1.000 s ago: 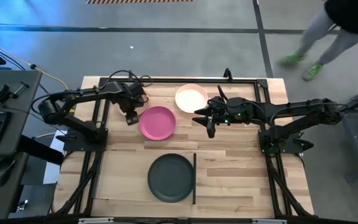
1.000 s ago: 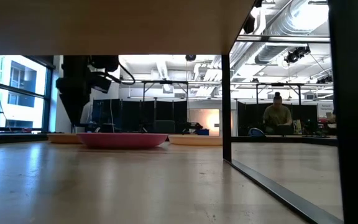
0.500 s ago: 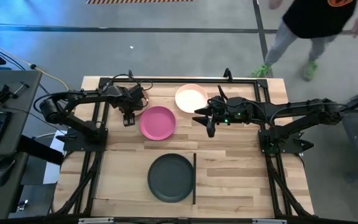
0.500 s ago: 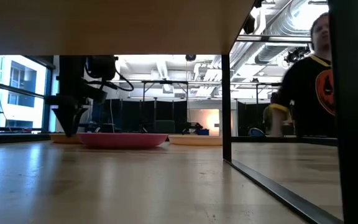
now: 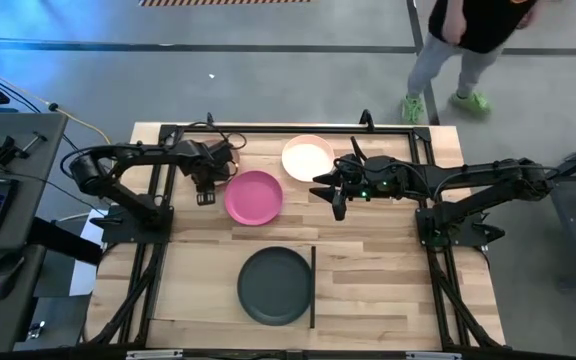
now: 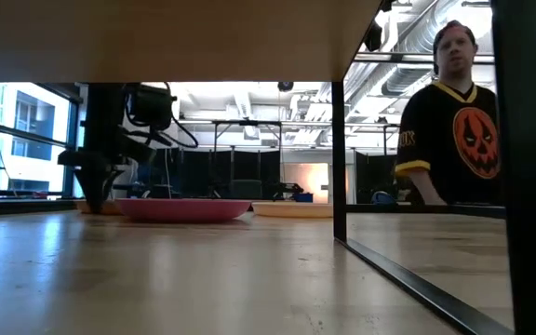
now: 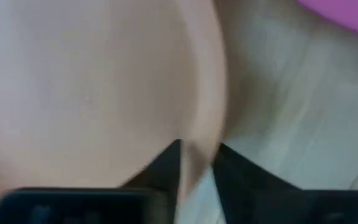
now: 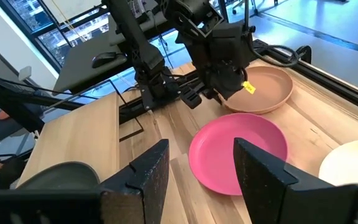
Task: Place and stack plates onto a shelf
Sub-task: Put the orange plate on the shelf
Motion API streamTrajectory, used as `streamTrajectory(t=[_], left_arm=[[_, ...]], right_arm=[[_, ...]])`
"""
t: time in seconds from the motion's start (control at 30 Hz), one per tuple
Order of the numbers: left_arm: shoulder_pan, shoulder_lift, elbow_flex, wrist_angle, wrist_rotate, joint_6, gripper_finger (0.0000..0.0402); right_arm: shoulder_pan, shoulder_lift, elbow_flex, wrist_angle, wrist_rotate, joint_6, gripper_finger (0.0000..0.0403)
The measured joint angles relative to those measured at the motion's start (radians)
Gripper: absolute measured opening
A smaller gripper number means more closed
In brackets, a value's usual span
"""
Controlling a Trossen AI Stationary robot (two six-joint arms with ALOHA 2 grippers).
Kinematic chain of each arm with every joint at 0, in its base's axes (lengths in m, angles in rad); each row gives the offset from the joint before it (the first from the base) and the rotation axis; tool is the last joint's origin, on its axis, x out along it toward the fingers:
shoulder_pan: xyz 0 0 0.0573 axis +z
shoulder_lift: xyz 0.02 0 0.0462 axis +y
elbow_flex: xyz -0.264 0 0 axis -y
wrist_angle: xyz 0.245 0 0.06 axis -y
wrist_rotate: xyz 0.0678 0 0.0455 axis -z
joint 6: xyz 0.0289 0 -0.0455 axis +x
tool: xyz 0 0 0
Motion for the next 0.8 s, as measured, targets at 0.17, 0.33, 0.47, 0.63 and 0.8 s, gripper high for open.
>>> streamTrajectory(t=[0.17,0.33,0.47,0.63,0.8], left_arm=[[-0.001,-0.067,0.06,-0.105,-0.035,-0.046,0.0008],[0.0,-0.161,0.194,-0.231,-0.06,-0.075,0.0003],[-0.022,-0.218,0.363,-0.361,-0.073,-0.129,0.0002],[-0.182,-0.24,0.607,-0.519,-0.053,-0.233,0.0001],[-0.485,-0.221,0.769,-0.641,-0.043,-0.373,0.0001]], right_arm=[[0.0,0.0,0.0,0.0,-0.001,0.0,0.0161],[0.0,0.0,0.0,0.0,-0.001,-0.019,0.0161],[0.0,0.0,0.0,0.0,-0.001,-0.023,0.0161],[0.0,0.0,0.0,0.0,0.0,-0.052,0.0161],[0.0,0.0,0.0,0.0,0.002,-0.057,0.0161]])
